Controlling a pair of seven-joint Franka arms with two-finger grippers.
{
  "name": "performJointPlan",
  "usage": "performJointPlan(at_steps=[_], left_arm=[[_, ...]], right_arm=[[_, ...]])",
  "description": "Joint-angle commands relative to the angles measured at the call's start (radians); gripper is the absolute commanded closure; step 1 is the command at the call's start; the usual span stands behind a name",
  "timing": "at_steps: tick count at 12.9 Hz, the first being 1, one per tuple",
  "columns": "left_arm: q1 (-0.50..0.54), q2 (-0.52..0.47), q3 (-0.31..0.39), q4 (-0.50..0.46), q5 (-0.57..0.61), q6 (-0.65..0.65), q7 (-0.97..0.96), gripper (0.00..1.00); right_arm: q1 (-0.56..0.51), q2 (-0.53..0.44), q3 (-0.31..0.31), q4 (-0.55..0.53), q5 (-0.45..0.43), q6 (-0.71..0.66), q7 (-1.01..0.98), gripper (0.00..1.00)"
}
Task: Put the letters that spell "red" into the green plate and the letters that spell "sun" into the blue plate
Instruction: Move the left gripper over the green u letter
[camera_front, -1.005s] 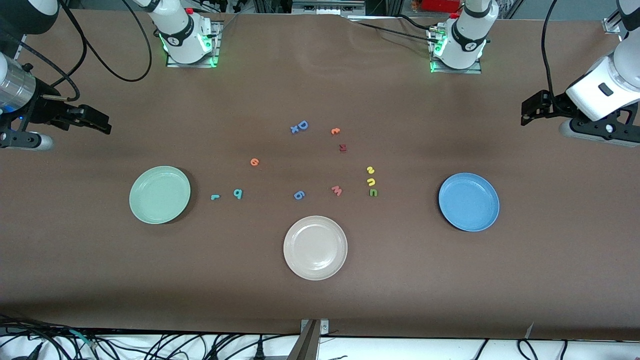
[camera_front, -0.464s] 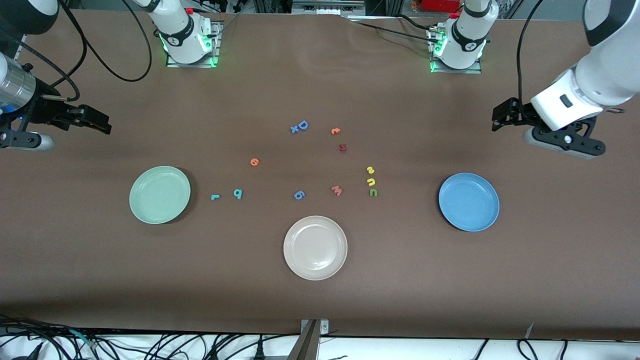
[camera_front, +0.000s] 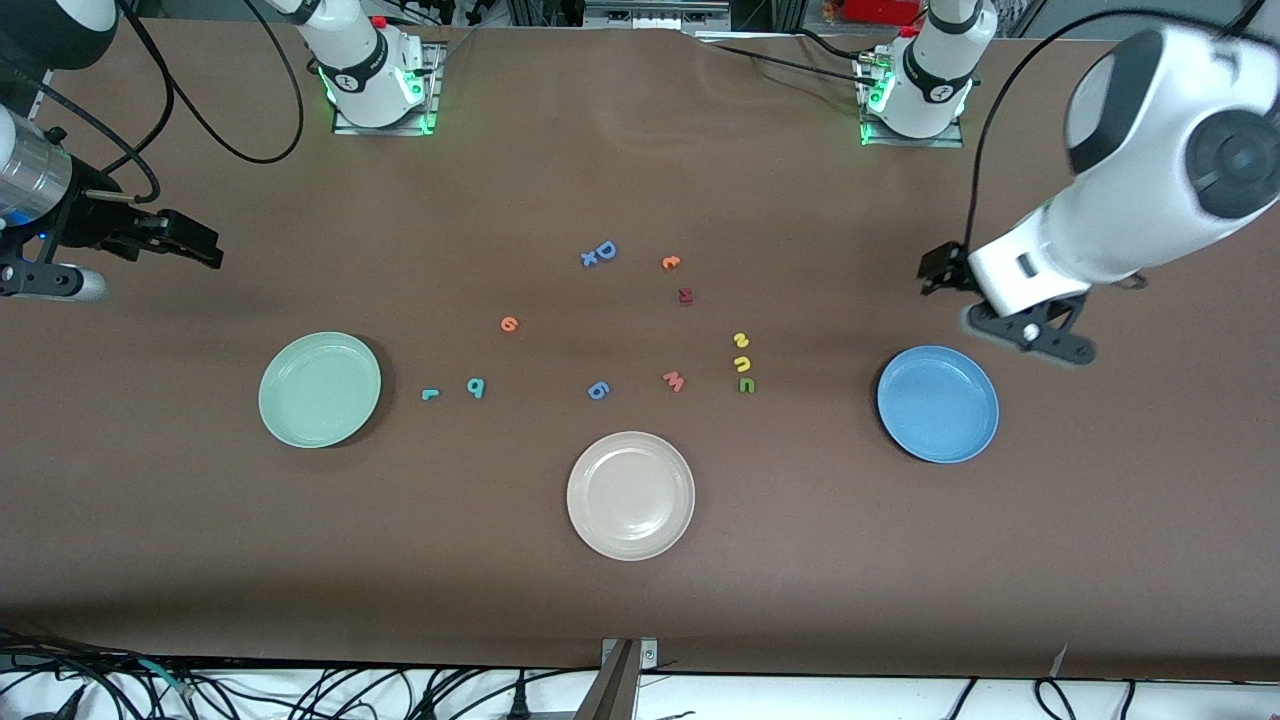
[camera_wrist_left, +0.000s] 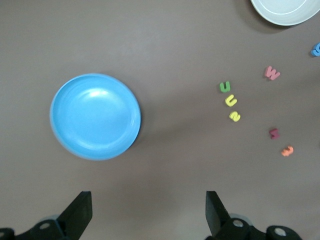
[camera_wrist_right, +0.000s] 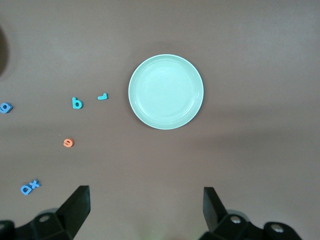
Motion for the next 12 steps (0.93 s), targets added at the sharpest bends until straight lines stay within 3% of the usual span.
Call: performJointPlan(at_steps=[1,8,10,12], left_arm=[[-0.023,0.089,-0.005,0.020,-0.012,0.076,-0.053,0.00],[-0.201,0.279,-0.002,0.009,0.068,0.294,-0.397,0.00],[-0.256,0.323,-0.002,0.010,0.152,0.335,-0.512,0.00],[-0.254,0.368,-0.003,0.009,0.183,0.389,-0.523,0.00]], right_arm=[[-0.002,0.000,-0.001,0.010,0.000,-0.014,-0.018,0.00],[-0.002,0.000,-0.001,0.005,0.001,-0.031,-0.012,0.00],[0.001,0.011,-0.001,0.003,0.001,-0.023,-0.002,0.00],[0.007,0.029,0.002,0.003,0.011,-0.003,0.005,0.00]])
